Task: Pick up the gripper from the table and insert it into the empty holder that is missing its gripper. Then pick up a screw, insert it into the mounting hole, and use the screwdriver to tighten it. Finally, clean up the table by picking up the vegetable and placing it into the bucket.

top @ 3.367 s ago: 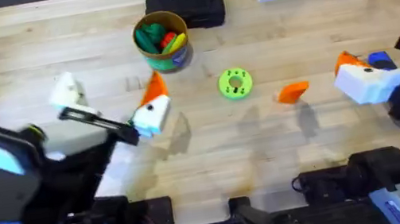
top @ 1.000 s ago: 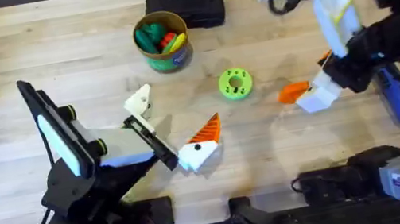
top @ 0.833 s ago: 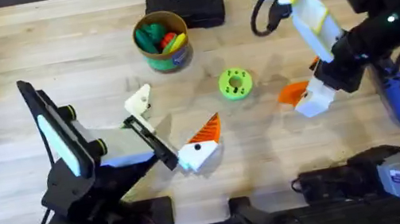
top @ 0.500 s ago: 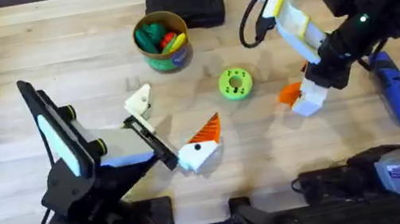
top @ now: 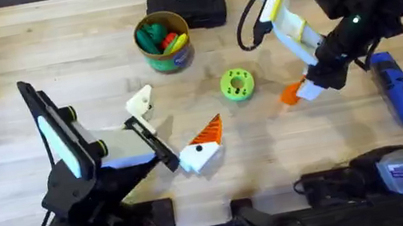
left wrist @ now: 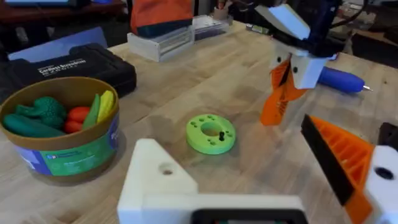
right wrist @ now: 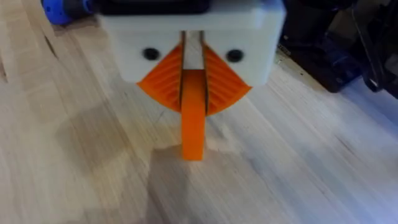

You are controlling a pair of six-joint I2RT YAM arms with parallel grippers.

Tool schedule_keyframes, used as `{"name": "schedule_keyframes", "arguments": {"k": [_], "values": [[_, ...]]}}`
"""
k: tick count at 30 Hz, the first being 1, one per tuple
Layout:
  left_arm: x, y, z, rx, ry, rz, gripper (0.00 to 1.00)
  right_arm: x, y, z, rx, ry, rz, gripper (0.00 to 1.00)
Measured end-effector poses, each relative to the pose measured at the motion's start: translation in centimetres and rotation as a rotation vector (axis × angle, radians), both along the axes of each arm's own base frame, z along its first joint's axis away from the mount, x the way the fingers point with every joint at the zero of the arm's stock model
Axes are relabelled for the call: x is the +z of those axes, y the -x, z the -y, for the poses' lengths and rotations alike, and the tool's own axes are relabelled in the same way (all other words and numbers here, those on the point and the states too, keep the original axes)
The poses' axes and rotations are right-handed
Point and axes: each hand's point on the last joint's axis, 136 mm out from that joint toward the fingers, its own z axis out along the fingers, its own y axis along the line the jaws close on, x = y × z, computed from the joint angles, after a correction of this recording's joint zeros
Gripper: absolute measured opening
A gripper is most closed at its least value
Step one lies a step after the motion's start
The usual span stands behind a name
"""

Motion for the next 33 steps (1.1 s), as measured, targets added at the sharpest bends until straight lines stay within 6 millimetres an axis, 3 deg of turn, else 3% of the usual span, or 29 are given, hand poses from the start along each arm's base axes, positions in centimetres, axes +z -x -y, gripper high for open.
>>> {"name": "schedule_keyframes", "arguments": {"k": [1, 3, 9, 17, 18, 19, 23, 27, 33], "values": [[0.0, 0.0, 0.0, 0.0, 0.0, 0.0, 0.986, 0.0, -0.1, 0.0, -0.001, -0.001, 0.003, 0.065], [0.0, 0.0, 0.0, 0.0, 0.0, 0.0, 0.985, 0.0, -0.2, -0.1, 0.0, -0.002, 0.008, 0.014], [0.0, 0.0, 0.0, 0.0, 0.0, 0.0, 0.986, 0.8, 0.0, -1.1, 0.031, -0.008, 0.038, 0.015], [0.0, 0.0, 0.0, 0.0, 0.0, 0.0, 0.986, 5.5, -1.0, -2.7, -0.234, -0.152, 0.245, 0.014], [0.0, 0.0, 0.0, 0.0, 0.0, 0.0, 0.986, 6.1, -1.2, -3.3, -0.275, -0.203, 0.258, 0.014], [0.0, 0.0, 0.0, 0.0, 0.0, 0.0, 0.986, 7.7, -2.0, -5.6, -0.406, -0.375, 0.259, 0.014], [0.0, 0.0, 0.0, 0.0, 0.0, 0.0, 0.985, 9.2, -3.4, -8.5, -0.593, -0.581, 0.172, 0.014], [0.0, 0.0, 0.0, 0.0, 0.0, 0.0, 0.986, 9.2, -4.0, -11.4, -0.68, -0.733, -0.008, 0.014], [0.0, 0.0, 0.0, 0.0, 0.0, 0.0, 0.986, 8.6, -4.1, -15.1, -0.676, -0.896, -0.307, 0.014]]}}
